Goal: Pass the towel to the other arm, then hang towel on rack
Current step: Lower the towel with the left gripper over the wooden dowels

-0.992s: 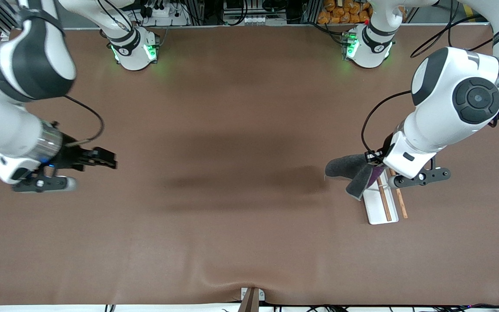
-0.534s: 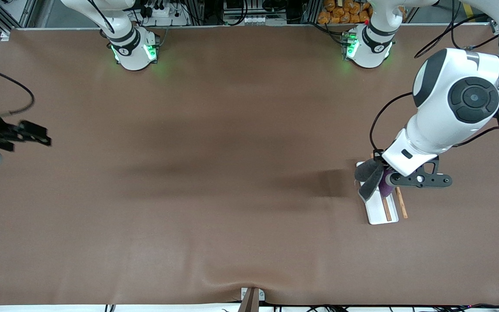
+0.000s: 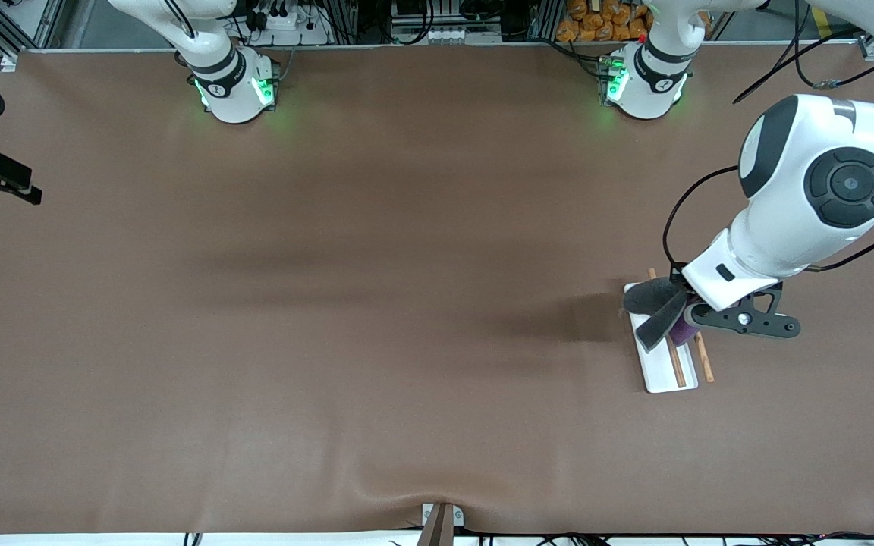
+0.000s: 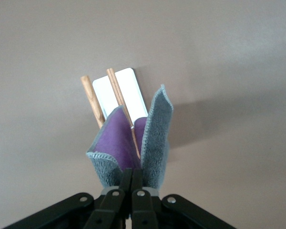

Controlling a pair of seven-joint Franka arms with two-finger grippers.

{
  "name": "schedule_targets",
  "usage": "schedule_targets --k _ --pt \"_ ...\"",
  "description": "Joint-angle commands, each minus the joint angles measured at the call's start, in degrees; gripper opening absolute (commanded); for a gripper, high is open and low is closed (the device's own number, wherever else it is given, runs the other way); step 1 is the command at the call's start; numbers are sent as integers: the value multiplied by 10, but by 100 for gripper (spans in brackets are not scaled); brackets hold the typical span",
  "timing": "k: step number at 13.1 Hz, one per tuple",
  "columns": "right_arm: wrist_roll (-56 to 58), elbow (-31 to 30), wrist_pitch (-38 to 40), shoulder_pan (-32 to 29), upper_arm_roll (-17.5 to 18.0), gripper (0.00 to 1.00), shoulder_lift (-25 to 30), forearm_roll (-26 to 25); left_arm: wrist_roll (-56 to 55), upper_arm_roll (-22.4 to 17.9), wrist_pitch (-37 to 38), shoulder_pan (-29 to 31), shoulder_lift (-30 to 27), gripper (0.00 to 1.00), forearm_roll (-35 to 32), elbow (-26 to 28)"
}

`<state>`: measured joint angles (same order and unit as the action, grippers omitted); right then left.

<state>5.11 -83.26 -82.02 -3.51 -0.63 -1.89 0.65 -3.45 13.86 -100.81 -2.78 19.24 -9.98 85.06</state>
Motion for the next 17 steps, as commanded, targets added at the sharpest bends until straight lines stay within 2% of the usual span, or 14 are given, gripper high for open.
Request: schedule_targets --k 1,10,17 --pt "-34 -26 10 5 8 100 29 -8 17 3 -15 -1 13 0 -17 0" --pt "-35 -20 5 6 8 100 22 -8 13 4 -31 -8 24 0 -11 0" --pt "-35 -9 5 7 8 100 20 -6 18 3 -31 18 22 0 -15 8"
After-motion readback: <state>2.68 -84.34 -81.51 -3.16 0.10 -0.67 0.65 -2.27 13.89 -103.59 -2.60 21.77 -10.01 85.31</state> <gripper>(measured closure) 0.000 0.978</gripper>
